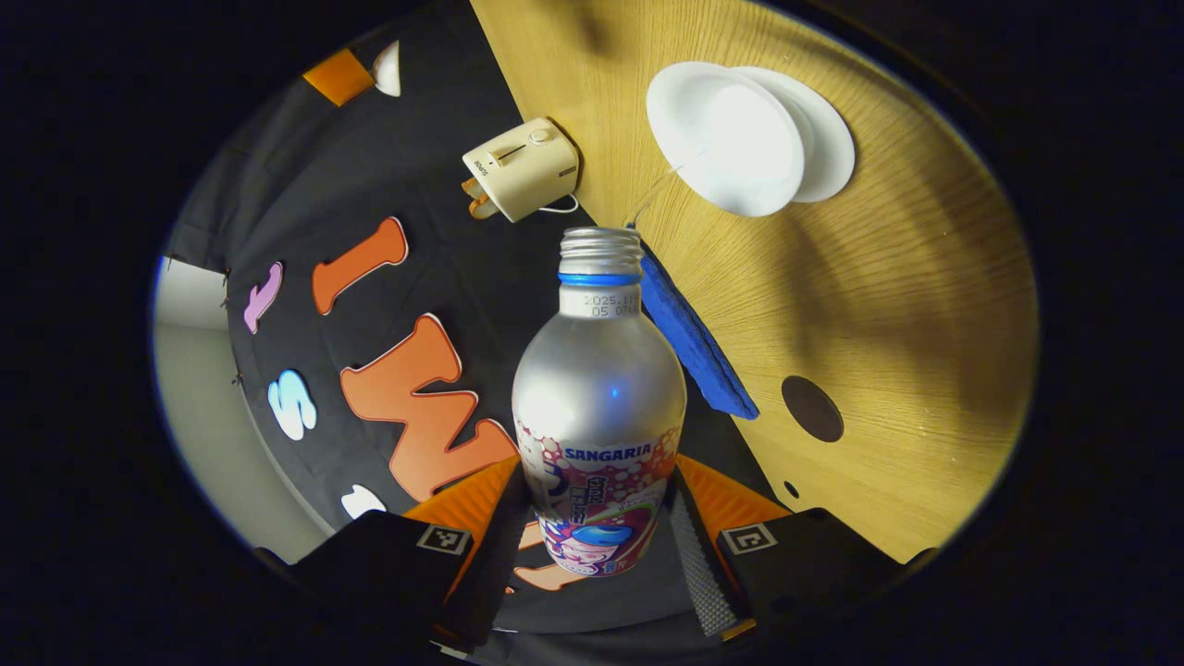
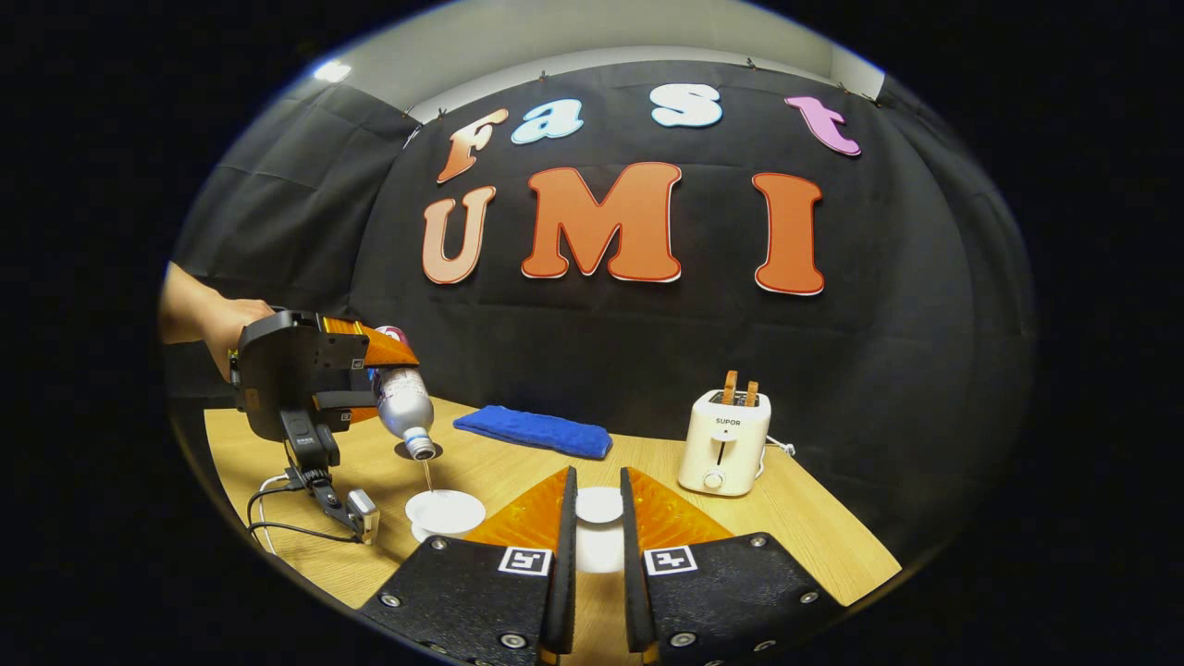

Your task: Open the teacup lid with one hand, grasp the water bottle and pour water into the teacup with the other hand; after pouring, place the water bottle on the coaster and then close the teacup lid.

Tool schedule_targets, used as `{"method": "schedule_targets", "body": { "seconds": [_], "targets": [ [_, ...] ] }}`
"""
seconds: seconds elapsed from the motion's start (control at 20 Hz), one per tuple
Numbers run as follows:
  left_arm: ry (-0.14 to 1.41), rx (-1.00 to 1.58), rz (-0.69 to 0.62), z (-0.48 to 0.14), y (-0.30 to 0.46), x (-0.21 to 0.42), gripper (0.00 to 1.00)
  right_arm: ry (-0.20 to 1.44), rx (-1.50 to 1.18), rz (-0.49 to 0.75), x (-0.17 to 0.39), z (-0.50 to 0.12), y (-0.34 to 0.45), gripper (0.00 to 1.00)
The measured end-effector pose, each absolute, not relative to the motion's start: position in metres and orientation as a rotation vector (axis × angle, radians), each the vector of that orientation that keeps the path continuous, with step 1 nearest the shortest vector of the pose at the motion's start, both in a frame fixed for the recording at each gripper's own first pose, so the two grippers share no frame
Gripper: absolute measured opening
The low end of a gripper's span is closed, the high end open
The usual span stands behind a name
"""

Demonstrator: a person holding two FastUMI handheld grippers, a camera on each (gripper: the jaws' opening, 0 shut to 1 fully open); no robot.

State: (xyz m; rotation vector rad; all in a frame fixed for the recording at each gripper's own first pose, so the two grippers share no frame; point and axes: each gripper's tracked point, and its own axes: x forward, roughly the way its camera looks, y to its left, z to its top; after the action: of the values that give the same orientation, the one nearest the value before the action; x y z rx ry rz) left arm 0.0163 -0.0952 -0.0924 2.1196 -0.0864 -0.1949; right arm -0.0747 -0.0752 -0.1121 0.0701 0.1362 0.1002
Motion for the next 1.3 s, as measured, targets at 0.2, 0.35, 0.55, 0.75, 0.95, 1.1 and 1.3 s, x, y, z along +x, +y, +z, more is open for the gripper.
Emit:
{"method": "schedule_targets", "body": {
  "seconds": [0.2,0.35,0.55,0.75,0.95,1.1,1.3],
  "targets": [
    [-0.107,2.15,-0.2,-0.088,-0.101,0.018,0.83,0.14,0.06,0.107,-0.073,-0.11,-0.071,0.22],
    [-0.121,2.179,-0.204,-0.085,-0.105,0.017,0.83,0.136,0.044,0.115,-0.073,-0.108,-0.067,0.22],
    [-0.14,2.226,-0.213,-0.084,-0.112,0.017,0.81,0.138,0.036,0.13,-0.073,-0.106,-0.062,0.22],
    [-0.148,2.251,-0.217,-0.085,-0.112,0.015,0.83,0.139,0.029,0.135,-0.073,-0.107,-0.061,0.22],
    [-0.147,2.25,-0.22,-0.087,-0.113,0.016,0.82,0.143,0.027,0.136,-0.072,-0.107,-0.061,0.22],
    [-0.161,2.257,-0.218,-0.087,-0.114,0.014,0.83,0.142,0.029,0.142,-0.072,-0.106,-0.059,0.22],
    [-0.181,2.259,-0.217,-0.085,-0.118,0.013,0.8,0.142,0.022,0.147,-0.072,-0.105,-0.056,0.22]
  ]
}}
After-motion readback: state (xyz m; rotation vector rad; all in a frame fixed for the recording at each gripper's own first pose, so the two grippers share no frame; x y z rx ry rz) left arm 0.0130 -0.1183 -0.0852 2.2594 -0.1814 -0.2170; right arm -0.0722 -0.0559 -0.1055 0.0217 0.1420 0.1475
